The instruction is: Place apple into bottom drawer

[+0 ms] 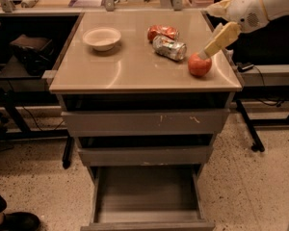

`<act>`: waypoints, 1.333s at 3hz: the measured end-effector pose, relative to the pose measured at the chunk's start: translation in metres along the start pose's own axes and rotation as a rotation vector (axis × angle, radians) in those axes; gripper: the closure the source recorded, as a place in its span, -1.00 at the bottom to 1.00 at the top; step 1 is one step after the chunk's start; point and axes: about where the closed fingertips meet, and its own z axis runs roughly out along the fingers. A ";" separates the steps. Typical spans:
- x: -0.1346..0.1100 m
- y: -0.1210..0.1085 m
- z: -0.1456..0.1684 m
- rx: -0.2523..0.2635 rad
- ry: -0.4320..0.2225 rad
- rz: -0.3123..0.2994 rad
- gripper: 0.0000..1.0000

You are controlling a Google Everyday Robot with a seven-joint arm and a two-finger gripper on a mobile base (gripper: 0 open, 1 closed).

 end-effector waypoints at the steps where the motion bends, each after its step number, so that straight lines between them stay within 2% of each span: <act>1: 0.032 -0.016 0.004 0.065 0.003 0.076 -1.00; 2: 0.063 -0.038 0.002 0.156 -0.025 0.158 -1.00; 3: 0.061 -0.043 0.002 0.173 -0.031 0.156 -1.00; 4: 0.063 -0.040 0.013 0.136 -0.054 0.169 -1.00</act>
Offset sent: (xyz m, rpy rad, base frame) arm 0.0549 -0.0938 -0.0597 0.1459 -0.0218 -0.3718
